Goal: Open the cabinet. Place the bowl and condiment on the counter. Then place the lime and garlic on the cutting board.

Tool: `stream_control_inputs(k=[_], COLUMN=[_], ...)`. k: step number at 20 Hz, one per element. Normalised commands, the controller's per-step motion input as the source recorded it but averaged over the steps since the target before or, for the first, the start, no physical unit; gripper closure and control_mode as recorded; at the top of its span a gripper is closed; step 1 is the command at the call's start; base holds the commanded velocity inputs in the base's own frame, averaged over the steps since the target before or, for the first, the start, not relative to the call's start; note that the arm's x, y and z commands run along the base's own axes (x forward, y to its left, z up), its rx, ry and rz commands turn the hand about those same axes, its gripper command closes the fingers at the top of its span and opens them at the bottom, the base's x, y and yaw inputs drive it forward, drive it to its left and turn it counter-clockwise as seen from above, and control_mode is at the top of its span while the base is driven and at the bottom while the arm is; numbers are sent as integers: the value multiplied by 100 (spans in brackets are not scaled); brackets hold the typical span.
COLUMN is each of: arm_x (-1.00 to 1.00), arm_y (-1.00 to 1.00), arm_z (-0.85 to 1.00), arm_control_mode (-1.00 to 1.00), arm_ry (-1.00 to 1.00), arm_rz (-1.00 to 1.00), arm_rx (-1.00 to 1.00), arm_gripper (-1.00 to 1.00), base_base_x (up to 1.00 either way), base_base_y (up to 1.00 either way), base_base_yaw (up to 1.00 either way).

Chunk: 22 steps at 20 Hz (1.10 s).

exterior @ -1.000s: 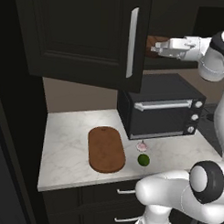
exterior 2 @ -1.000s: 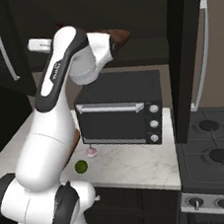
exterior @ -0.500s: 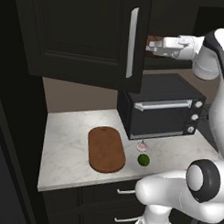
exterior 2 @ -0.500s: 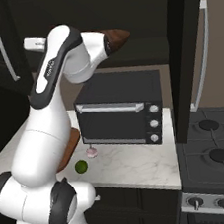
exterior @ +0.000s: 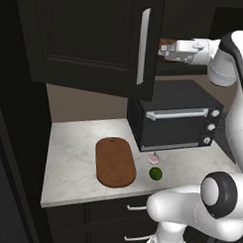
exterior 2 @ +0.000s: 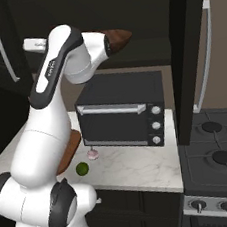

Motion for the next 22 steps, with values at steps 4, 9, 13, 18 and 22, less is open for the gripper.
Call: stream_control_inputs(k=[4, 9, 13, 18, 22], arm_x=[0, 0, -10, -21, -38], arm_y=[11, 23, 24, 25, 35], arm_z=[0, 0, 0, 0, 0], arm_control_mode=[-100, -100, -100, -100, -100], arm_ry=[0, 1, 0, 0, -1], arm_rz=[4, 3, 4, 5, 5], arm_rx=[0, 0, 0, 0, 0], arm_gripper=[-100, -100, -100, -100, -100], base_base_x=[0, 0, 0, 0, 0], base_base_y=[0, 0, 0, 0, 0], base_base_yaw=[0, 0, 0, 0, 0])
